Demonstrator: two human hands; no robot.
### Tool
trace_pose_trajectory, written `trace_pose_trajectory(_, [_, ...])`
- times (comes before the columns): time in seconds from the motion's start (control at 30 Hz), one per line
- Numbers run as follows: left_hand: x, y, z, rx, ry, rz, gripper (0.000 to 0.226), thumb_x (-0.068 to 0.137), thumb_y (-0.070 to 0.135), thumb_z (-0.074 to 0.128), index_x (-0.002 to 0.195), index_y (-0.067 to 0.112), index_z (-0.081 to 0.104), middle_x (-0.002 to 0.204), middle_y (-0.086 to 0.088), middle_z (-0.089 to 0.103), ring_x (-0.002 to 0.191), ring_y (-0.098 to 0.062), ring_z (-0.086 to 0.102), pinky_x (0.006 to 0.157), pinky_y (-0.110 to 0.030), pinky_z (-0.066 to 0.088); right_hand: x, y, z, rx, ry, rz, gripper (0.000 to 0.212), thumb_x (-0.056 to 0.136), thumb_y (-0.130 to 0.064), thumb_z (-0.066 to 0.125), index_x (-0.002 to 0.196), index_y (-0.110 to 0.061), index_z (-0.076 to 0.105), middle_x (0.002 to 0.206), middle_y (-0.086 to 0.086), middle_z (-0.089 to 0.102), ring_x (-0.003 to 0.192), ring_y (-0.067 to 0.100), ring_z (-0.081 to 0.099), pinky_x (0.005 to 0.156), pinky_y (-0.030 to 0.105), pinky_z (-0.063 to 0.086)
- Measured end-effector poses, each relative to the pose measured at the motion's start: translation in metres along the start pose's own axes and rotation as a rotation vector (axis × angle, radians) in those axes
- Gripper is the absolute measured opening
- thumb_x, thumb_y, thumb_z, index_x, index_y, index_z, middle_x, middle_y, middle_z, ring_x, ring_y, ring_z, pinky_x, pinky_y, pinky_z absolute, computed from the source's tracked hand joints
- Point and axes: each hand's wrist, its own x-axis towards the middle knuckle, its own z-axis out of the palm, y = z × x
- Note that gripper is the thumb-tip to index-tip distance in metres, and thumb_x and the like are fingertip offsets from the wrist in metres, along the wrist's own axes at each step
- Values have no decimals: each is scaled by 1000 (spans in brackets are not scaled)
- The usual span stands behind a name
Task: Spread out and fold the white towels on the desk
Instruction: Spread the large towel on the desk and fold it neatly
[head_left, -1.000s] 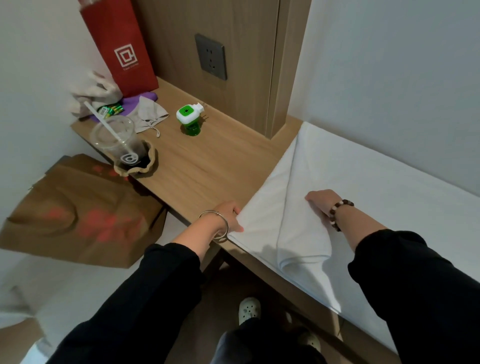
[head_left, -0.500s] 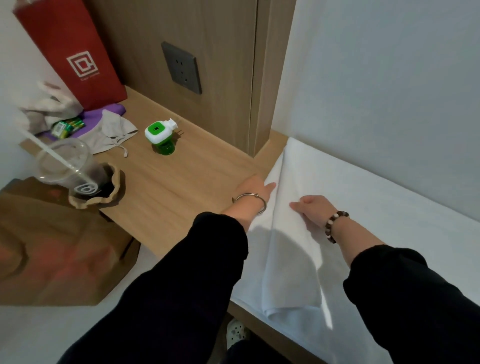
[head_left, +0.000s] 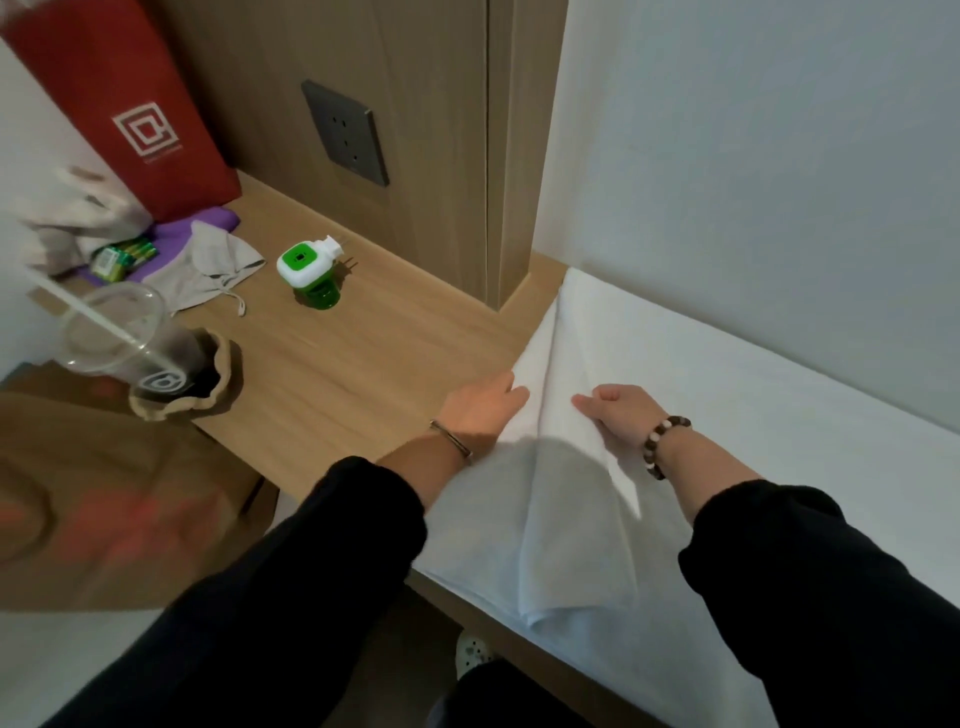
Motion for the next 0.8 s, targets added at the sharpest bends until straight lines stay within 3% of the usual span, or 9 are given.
trace_pose_trajectory(0.1, [-34,-28,1,-79,-62,-14,20,93,26,45,106,27,59,96,-1,53,84,-27,53,60,-32,36,-10,-16,-1,-111,-13,86,44,91,-47,52,64,-13,47,57,1,49,53,18,46,55,28,34])
trace_pose_trajectory(0.2, [-62,-40,3,-540,44,-269,29,91,8,48,109,18,69,93,0,62,75,-16,55,63,-24,40,-25,-35,19,362,-359,224,54,93,-61,34,80,-12,53,56,2,56,45,16,50,46,24,41])
trace_pose_trajectory(0.27, [-72,-41,-1,-1006,87,-543,27,94,4,44,99,9,69,78,-5,61,52,-12,50,46,-21,37,-36,-39,41,486,-567,193,63,94,-64,24,106,-13,59,87,9,69,70,21,68,55,28,52])
trace_pose_trajectory(0.33, [-80,-39,-7,-1183,3,-690,26,97,17,41,97,7,65,68,-4,54,43,-11,42,38,-17,29,-49,-33,61,362,-477,115,60,98,-57,24,117,-12,58,100,9,70,87,21,68,65,28,51])
trace_pose_trajectory(0.43, [-94,-29,-11,-1037,-171,-727,46,95,49,39,76,13,61,63,-5,57,46,-16,46,46,-22,34,-64,-5,72,43,74,-208,36,101,-27,35,103,-7,65,92,6,70,81,18,61,74,30,46])
trace_pose_trajectory(0.5, [-101,-23,-6,-744,-195,-667,50,89,57,45,80,12,66,83,-10,68,65,-20,61,62,-29,47,-71,19,72,-242,352,-391,33,98,-18,34,103,-5,64,107,12,66,96,25,56,83,32,42])
trace_pose_trajectory(0.57, [-106,-16,4,-352,-230,-573,53,89,55,46,105,9,66,108,-12,65,94,-28,63,78,-35,48,-76,39,79,-610,321,-401,45,98,-27,27,132,-7,50,139,15,47,125,31,42,103,39,33])
trace_pose_trajectory(0.67, [-114,-4,17,-121,-175,-519,43,97,45,37,113,13,61,105,-8,66,91,-26,61,73,-30,43,-78,59,94,-1002,154,-269,61,100,-43,14,151,-18,-7,159,8,-12,146,25,-7,116,48,0])
trace_pose_trajectory(0.8, [-125,5,26,58,-100,-565,31,102,32,31,121,20,53,109,-4,63,98,-23,61,69,-29,39,-81,58,96,-1003,114,-331,62,100,-45,14,151,-19,-10,157,9,-18,145,25,-14,116,50,-4])
